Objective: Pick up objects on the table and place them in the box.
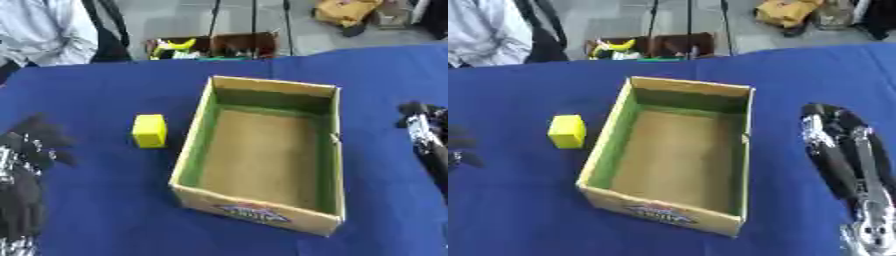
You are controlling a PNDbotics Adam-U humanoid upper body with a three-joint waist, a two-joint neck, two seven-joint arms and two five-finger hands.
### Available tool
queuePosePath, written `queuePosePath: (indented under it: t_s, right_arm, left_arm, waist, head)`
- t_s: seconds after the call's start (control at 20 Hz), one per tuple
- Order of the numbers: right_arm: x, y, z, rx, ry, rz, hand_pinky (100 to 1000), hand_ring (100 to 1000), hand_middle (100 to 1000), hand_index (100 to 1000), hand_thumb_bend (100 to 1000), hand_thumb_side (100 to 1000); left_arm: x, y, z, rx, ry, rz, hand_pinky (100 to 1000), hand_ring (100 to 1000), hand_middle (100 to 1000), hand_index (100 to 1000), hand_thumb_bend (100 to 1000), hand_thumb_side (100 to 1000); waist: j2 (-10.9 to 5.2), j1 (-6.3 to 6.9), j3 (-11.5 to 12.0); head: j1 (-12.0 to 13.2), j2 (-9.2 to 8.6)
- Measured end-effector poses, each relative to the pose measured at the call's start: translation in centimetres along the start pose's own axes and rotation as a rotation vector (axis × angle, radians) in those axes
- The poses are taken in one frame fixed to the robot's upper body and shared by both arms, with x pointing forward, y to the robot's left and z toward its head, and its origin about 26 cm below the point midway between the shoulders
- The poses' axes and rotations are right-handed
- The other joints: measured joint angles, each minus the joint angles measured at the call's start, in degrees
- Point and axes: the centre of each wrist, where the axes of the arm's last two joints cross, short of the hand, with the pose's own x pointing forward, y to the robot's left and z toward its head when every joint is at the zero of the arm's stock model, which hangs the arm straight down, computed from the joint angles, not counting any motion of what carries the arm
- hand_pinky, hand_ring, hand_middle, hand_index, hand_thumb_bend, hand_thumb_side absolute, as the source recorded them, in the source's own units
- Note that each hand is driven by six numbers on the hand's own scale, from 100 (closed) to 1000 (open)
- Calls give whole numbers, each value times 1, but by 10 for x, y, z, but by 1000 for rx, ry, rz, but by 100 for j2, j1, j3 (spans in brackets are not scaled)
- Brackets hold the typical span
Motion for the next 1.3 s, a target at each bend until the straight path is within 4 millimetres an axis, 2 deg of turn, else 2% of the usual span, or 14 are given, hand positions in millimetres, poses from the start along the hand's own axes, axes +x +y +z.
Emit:
queuePosePath:
  t_s: [0.45, 0.6, 0.65, 0.8, 0.9, 1.0, 1.05, 1.15, 1.25, 1.3]
  right_arm:
    - [0, 0, 0, 2, 1, 0, 898, 970, 536, 724, 100, 755]
    - [0, 0, 0, 2, 2, 0, 899, 970, 536, 724, 100, 755]
    - [0, 0, 0, 2, 2, 1, 899, 971, 536, 724, 100, 754]
    - [-2, -1, 2, 2, 10, 4, 899, 970, 535, 724, 100, 754]
    - [-2, -1, 2, 2, 10, 8, 899, 971, 535, 724, 100, 754]
    - [-3, -2, 2, 2, 10, 14, 899, 971, 535, 724, 100, 754]
    - [-3, -2, 2, 1, 11, 14, 899, 971, 535, 724, 100, 754]
    - [-4, -3, 2, 0, 14, 16, 899, 971, 535, 724, 100, 754]
    - [-5, -4, 3, 0, 19, 19, 899, 971, 535, 724, 100, 754]
    - [-5, -4, 3, 0, 18, 20, 899, 971, 535, 724, 100, 754]
  left_arm:
    - [0, 2, 0, 0, -3, -13, 421, 581, 609, 805, 104, 1000]
    - [1, 8, -2, -7, -16, -46, 426, 590, 625, 817, 123, 1000]
    - [2, 10, -3, -11, -25, -61, 438, 607, 650, 846, 164, 1000]
    - [7, 21, -10, -34, -74, -130, 451, 626, 674, 876, 202, 990]
    - [10, 29, -14, -58, -106, -187, 456, 643, 695, 894, 215, 990]
    - [13, 35, -19, -91, -132, -246, 457, 646, 699, 898, 218, 988]
    - [15, 37, -21, -112, -142, -272, 472, 667, 725, 919, 260, 982]
    - [19, 40, -26, -159, -159, -327, 473, 668, 726, 921, 264, 981]
    - [23, 44, -31, -203, -168, -387, 492, 689, 743, 933, 326, 988]
    - [25, 46, -33, -221, -172, -415, 492, 689, 743, 933, 326, 988]
  waist:
    - [0, 24, 4]
    - [-1, 28, 8]
    - [-5, 56, 15]
    - [-38, 159, 12]
    - [-41, 159, 10]
    - [-41, 168, 16]
    - [-41, 173, 23]
    - [-47, 188, 28]
    - [-70, 204, 21]
    - [-78, 205, 9]
  head:
    - [-10, 9]
    - [-30, 94]
    - [-47, 159]
    - [-87, 333]
    - [-103, 400]
    - [-107, 441]
    - [-108, 456]
    - [-108, 461]
    - [-108, 486]
    - [-108, 504]
